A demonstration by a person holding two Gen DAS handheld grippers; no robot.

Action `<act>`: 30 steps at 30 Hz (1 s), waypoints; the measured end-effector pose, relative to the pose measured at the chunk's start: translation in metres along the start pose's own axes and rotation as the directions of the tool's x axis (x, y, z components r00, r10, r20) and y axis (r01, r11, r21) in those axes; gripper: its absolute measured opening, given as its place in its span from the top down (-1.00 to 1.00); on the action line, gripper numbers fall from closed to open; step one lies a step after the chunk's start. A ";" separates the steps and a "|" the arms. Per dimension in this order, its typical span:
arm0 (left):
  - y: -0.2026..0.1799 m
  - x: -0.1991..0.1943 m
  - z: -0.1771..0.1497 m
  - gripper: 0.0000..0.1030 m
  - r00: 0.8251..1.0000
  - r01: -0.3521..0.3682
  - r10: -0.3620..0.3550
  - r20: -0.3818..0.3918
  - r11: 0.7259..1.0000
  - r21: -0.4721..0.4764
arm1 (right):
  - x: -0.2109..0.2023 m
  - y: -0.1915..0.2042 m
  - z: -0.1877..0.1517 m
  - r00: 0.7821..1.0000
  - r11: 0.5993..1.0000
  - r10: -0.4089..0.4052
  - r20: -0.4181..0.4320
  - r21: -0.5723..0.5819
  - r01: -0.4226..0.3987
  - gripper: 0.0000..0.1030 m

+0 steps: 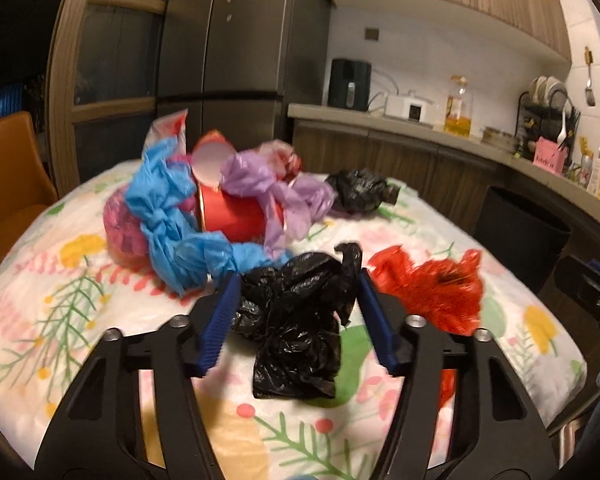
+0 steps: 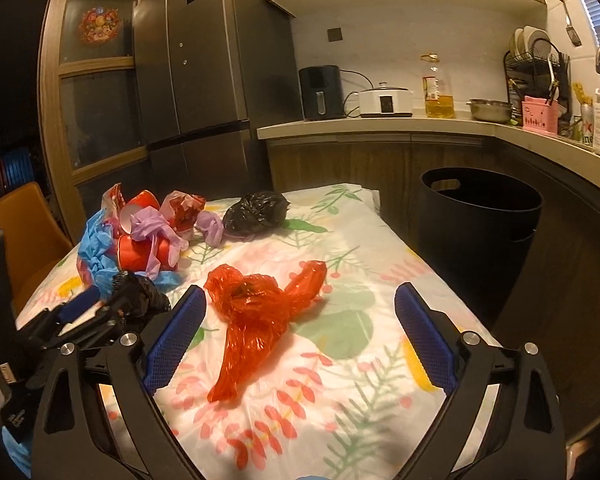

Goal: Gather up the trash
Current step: 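Grasp the black bag with the left tool while the right tool grasps the red-orange bag, then carry both held bags over to the black trash bin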

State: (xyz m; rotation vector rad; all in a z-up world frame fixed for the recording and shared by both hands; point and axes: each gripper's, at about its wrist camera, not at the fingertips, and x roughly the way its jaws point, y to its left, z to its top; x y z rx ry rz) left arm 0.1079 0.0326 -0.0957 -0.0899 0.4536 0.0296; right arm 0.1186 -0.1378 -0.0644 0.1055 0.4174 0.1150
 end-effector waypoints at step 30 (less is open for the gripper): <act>0.013 -0.014 0.005 0.74 0.998 0.065 -0.066 -0.020 0.996 -0.061 | 0.079 0.026 -0.026 0.985 0.994 0.070 -0.156 -0.076 -0.082 0.44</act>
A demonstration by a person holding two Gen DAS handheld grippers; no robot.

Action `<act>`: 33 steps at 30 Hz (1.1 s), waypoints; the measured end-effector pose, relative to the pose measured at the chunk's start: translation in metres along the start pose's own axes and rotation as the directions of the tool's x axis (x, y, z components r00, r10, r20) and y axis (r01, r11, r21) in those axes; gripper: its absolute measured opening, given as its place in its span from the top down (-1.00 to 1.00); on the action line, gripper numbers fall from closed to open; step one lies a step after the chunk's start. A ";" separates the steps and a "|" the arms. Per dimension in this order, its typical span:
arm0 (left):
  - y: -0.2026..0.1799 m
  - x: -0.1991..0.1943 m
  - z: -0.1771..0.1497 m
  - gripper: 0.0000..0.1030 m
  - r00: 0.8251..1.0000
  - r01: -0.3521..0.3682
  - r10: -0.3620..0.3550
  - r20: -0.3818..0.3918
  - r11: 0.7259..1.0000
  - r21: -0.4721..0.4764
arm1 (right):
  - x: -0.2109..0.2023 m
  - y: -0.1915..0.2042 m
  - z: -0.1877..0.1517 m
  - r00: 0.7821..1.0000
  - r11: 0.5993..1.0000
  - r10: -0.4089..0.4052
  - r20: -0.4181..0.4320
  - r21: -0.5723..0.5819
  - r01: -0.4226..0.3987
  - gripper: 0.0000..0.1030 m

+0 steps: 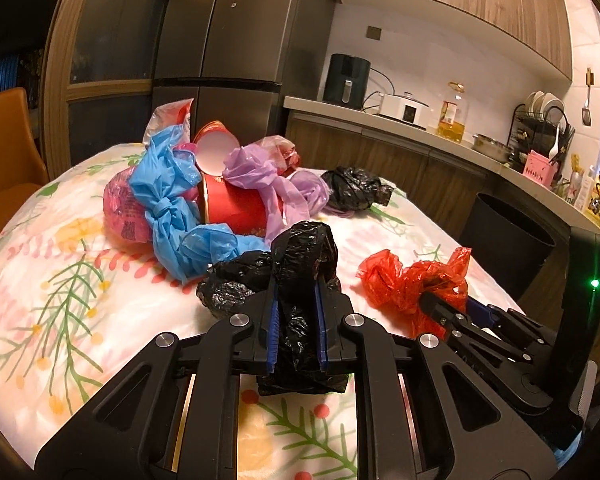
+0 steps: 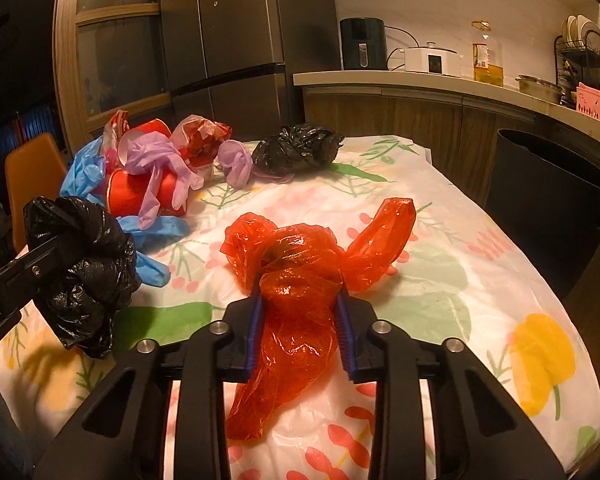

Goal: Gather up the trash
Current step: 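Carry both held bags over to the black trash bin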

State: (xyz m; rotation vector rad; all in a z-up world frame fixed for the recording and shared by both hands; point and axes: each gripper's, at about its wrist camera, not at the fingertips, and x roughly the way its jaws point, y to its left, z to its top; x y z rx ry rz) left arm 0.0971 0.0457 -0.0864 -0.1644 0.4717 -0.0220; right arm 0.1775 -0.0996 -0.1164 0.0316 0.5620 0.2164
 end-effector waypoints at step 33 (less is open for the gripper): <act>-0.092 -0.041 0.063 0.76 0.980 0.101 -0.120 0.160 0.987 0.123 | -0.111 -0.061 0.055 0.966 0.995 -0.057 0.251 0.091 0.035 0.54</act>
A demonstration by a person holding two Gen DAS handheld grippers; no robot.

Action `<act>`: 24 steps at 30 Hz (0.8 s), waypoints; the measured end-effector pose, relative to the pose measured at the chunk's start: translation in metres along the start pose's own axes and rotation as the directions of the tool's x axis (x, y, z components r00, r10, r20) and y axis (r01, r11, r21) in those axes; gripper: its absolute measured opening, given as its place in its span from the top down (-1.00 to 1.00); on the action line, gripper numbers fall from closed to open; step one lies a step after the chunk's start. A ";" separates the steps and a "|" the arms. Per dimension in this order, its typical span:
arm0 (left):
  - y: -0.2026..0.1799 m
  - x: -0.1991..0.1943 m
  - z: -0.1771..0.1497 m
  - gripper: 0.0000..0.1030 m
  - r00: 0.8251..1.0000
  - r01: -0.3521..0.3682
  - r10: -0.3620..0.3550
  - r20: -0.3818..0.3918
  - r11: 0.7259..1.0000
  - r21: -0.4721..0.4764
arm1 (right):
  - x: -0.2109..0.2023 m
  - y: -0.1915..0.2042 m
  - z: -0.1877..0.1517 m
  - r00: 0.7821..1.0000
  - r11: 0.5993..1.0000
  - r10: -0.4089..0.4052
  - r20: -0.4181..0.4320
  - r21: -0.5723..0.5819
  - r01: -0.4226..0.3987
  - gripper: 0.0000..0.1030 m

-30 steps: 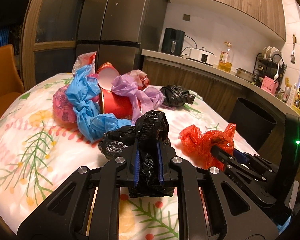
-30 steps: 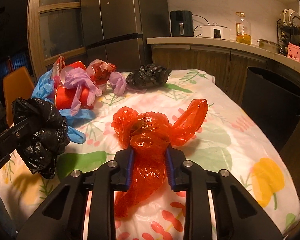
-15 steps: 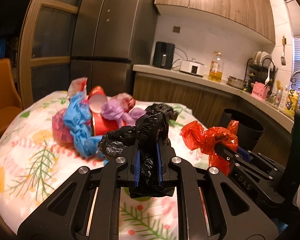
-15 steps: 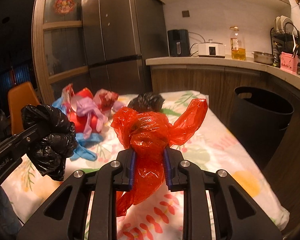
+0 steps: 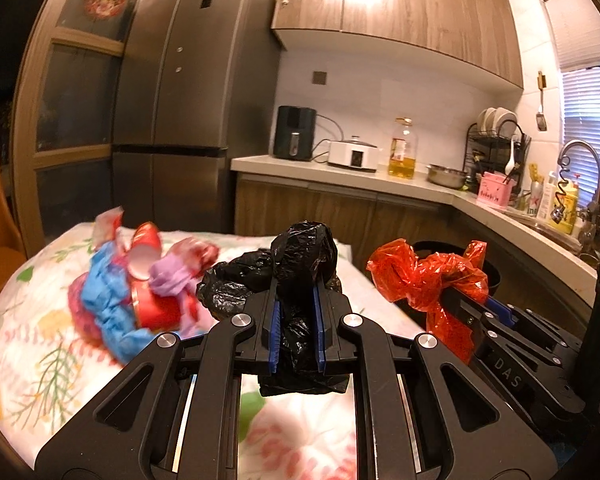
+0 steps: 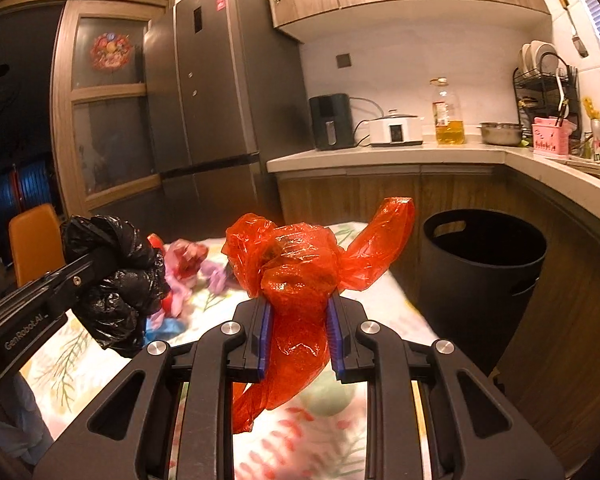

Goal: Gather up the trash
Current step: 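Carry both held bags over to the black trash bin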

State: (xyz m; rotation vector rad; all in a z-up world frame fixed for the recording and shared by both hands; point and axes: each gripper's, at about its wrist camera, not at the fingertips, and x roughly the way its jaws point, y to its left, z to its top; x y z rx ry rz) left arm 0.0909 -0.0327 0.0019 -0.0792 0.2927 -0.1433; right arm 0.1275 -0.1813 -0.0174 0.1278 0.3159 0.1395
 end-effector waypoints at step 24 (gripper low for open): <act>-0.148 0.139 0.058 0.76 0.954 0.294 -0.299 0.034 0.949 0.114 | 0.034 -0.157 0.067 0.939 0.945 -0.315 0.136 0.132 0.299 0.54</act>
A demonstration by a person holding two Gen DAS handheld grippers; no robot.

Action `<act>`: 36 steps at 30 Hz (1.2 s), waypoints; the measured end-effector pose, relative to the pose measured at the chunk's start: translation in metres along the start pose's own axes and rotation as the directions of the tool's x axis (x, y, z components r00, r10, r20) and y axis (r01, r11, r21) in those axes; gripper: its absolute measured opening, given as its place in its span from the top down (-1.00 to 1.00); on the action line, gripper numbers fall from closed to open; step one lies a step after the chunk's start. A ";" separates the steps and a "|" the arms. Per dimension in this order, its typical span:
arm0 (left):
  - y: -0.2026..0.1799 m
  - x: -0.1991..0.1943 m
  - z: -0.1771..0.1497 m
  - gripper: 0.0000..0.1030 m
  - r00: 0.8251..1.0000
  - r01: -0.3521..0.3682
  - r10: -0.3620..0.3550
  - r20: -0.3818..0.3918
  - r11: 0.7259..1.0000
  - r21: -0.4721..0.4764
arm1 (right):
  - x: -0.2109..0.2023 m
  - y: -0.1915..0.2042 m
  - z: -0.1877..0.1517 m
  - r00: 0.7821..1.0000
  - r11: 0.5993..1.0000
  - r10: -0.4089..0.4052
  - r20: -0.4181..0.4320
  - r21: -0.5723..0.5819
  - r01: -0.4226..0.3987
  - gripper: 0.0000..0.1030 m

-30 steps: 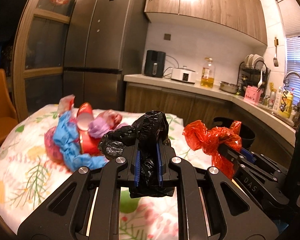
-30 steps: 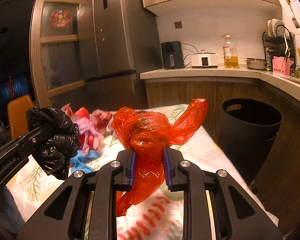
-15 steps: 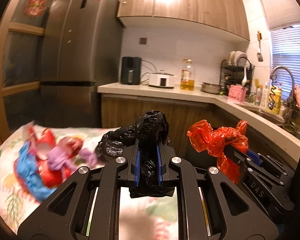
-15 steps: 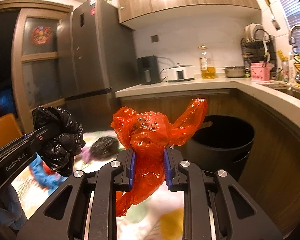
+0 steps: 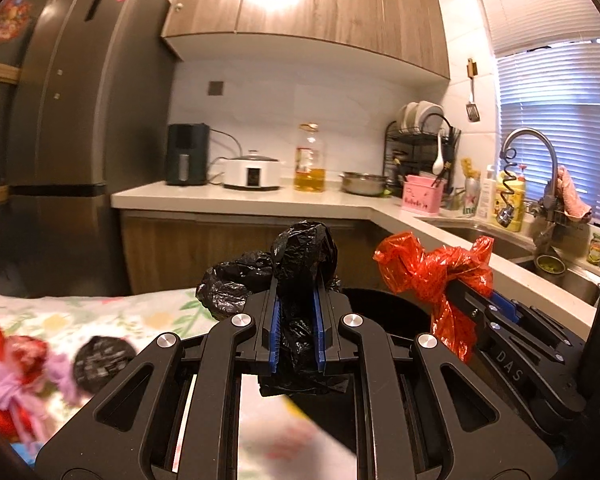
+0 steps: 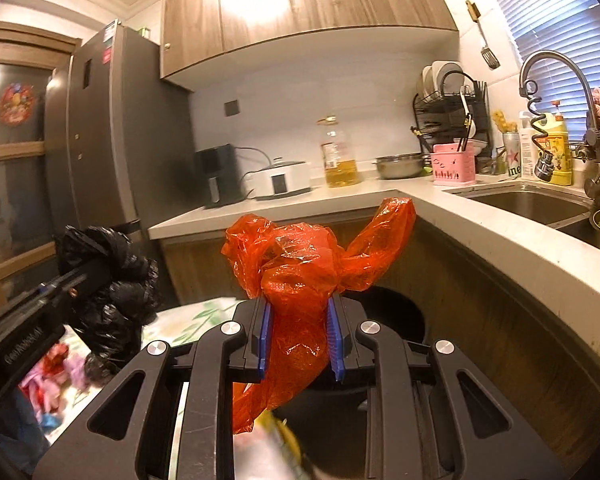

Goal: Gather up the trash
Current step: 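Carry both held bags over to the black trash bin, then open both tools to drop the bags into the black bin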

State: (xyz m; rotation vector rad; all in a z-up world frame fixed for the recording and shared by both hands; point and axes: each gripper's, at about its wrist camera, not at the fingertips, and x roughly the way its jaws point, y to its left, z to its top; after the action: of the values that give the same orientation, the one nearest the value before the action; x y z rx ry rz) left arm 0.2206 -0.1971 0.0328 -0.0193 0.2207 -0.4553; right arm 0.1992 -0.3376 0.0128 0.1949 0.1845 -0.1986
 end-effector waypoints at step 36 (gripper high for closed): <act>-0.018 0.143 -0.033 0.61 0.977 0.173 -0.184 -0.109 0.979 -0.106 | 0.092 -0.046 -0.001 0.998 0.999 -0.027 -0.058 0.040 0.029 0.37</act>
State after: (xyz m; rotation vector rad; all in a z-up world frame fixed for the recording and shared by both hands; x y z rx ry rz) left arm 0.3308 -0.2747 -0.0282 -0.1071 0.3588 -0.6262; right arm 0.2779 -0.3980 -0.0149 0.2392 0.2401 -0.2249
